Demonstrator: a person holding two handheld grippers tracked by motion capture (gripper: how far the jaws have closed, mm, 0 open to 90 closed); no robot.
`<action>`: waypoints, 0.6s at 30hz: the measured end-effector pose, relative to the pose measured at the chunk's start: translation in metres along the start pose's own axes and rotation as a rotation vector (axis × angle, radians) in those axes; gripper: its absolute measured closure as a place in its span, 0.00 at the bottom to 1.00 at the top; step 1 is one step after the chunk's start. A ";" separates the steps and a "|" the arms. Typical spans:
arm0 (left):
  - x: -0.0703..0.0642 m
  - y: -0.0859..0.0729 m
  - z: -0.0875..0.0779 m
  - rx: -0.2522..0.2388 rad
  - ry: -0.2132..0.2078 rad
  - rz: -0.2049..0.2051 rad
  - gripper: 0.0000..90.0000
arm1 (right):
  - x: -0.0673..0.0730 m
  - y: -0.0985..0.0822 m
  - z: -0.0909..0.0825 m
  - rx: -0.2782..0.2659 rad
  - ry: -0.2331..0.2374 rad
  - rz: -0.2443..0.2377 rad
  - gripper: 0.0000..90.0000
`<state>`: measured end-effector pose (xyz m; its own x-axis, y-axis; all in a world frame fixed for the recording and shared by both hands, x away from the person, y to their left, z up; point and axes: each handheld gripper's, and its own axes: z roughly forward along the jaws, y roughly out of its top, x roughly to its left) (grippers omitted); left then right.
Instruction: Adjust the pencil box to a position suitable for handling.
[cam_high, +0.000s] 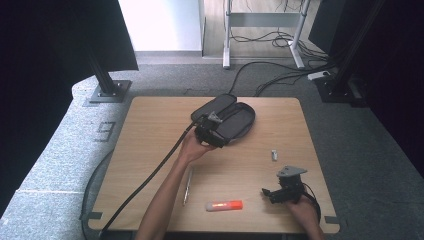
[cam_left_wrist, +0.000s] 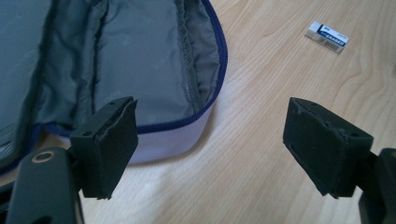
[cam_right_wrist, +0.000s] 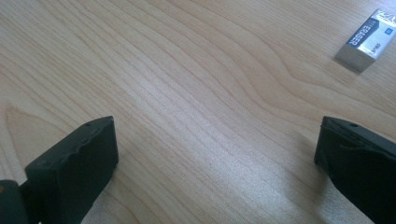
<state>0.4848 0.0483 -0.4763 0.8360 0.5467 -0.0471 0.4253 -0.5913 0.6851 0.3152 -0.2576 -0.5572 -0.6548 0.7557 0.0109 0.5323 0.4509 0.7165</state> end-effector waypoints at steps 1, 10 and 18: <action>0.000 0.001 0.003 -0.006 -0.008 -0.008 0.20 | 0.000 0.000 0.000 0.000 0.000 0.000 0.00; 0.003 0.005 0.021 -0.021 -0.017 -0.005 0.23 | 0.000 0.000 0.000 -0.001 0.000 -0.002 0.00; 0.004 0.001 0.034 -0.027 -0.045 -0.013 0.25 | 0.000 0.000 0.000 0.000 0.000 0.000 0.00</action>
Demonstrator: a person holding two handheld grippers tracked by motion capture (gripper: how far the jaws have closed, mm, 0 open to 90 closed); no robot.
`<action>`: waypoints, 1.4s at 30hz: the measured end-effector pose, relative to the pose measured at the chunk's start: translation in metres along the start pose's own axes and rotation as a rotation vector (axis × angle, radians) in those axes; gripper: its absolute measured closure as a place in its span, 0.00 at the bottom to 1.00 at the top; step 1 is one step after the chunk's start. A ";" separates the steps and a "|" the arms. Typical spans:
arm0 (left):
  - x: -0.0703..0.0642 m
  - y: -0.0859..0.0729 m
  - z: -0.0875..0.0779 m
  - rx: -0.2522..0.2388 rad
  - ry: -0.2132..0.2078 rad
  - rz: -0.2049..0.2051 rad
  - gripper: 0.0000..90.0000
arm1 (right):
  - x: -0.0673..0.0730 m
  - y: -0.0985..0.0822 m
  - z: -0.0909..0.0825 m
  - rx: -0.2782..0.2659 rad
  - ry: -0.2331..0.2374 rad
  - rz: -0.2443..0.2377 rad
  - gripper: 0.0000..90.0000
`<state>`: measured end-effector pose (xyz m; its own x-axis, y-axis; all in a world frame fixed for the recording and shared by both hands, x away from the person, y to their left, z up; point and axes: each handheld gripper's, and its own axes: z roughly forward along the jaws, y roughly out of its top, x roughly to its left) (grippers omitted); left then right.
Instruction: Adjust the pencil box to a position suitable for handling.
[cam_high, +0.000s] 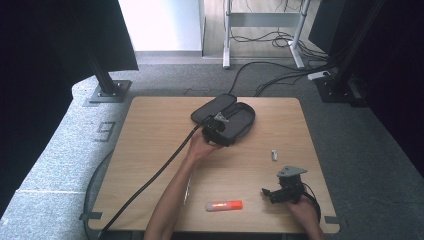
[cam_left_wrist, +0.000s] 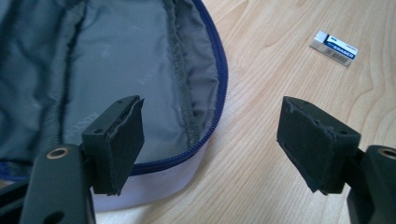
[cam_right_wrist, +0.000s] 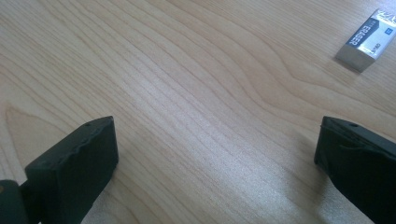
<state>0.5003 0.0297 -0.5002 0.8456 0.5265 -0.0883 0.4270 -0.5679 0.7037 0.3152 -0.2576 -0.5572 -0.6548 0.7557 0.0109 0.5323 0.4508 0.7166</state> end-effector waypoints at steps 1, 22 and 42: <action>0.000 -0.001 0.001 0.008 0.001 0.006 0.26 | 0.000 0.000 0.000 0.000 0.000 0.000 0.00; -0.019 -0.020 0.017 0.087 -0.033 0.034 0.31 | 0.000 0.000 0.000 0.000 -0.001 -0.001 0.00; -0.038 -0.044 -0.008 0.094 -0.060 0.057 0.52 | 0.000 0.000 0.000 -0.001 -0.002 -0.001 0.00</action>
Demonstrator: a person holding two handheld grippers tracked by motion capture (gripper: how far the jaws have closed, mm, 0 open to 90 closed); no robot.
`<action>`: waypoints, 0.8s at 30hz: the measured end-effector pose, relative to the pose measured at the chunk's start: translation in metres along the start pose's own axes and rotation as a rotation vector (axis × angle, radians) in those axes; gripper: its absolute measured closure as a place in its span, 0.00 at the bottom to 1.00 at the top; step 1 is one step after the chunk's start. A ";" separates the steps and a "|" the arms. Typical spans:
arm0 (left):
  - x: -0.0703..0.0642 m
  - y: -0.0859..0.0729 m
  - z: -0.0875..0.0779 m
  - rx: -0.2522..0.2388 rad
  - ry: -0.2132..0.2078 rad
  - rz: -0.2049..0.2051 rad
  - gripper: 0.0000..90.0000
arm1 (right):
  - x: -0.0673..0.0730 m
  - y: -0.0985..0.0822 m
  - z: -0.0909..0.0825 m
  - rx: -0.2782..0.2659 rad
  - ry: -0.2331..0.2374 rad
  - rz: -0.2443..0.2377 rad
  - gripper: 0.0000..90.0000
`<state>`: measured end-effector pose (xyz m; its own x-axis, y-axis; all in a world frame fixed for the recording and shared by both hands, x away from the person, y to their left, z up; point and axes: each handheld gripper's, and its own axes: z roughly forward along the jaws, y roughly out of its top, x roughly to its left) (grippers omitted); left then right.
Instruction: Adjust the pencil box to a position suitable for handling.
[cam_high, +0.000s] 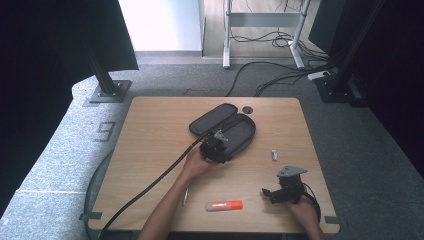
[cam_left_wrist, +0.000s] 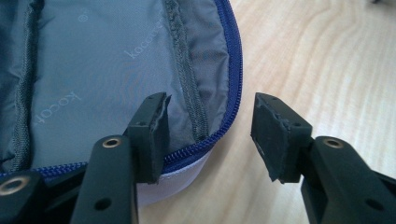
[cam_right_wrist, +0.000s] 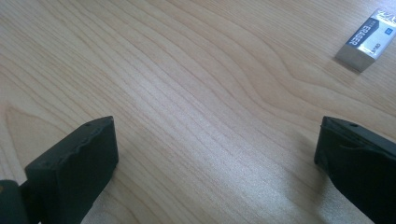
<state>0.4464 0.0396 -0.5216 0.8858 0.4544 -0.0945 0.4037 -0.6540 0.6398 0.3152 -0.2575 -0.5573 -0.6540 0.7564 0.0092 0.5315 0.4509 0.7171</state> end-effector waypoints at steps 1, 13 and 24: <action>-0.001 -0.001 -0.001 0.004 -0.001 0.005 0.52 | 0.000 0.000 0.000 0.000 0.000 0.000 0.00; -0.025 -0.012 -0.008 -0.007 -0.023 0.012 0.55 | 0.000 0.000 0.000 0.000 0.000 0.000 0.00; -0.048 -0.022 -0.011 -0.013 -0.040 0.023 0.55 | 0.000 0.000 0.000 0.000 0.000 0.000 0.00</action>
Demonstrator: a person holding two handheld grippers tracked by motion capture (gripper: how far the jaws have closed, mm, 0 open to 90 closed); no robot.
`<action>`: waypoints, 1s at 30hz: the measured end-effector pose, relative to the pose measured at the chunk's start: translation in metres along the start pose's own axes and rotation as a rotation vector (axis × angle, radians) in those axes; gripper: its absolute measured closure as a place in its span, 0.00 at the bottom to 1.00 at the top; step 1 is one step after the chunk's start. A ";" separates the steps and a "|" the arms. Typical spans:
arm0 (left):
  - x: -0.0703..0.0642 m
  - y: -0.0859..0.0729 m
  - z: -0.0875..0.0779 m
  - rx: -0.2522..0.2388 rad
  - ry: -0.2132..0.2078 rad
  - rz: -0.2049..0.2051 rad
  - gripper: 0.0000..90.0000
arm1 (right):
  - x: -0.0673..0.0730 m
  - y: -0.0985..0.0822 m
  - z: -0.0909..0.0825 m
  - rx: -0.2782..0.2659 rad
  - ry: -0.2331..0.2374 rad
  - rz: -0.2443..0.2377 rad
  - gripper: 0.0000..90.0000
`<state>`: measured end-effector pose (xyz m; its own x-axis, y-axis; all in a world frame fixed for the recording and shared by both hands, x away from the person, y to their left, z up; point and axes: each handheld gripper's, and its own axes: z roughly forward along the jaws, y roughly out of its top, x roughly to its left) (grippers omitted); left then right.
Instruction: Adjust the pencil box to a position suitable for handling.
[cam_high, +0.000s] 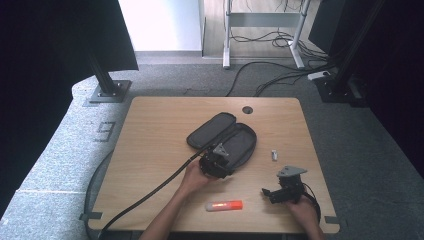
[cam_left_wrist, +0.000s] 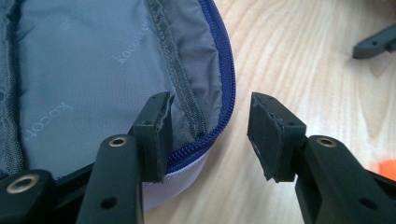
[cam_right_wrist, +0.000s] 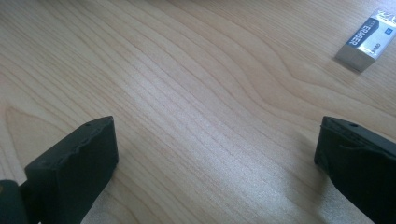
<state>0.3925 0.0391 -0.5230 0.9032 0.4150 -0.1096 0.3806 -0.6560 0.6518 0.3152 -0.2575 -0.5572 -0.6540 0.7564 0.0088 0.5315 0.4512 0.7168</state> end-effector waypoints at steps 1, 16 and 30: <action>-0.002 -0.001 -0.001 0.000 -0.003 0.003 0.55 | 0.000 0.000 0.000 0.000 0.000 0.000 0.00; -0.030 -0.015 -0.008 0.007 -0.044 0.021 0.55 | 0.000 0.000 0.000 0.001 0.000 0.001 0.00; -0.043 -0.018 -0.012 -0.008 -0.066 0.037 0.53 | 0.000 0.000 0.000 0.001 0.000 0.002 0.00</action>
<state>0.3439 0.0408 -0.5210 0.9278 0.3481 -0.1340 0.3451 -0.6648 0.6626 0.3150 -0.2574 -0.5572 -0.6531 0.7572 0.0100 0.5334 0.4506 0.7158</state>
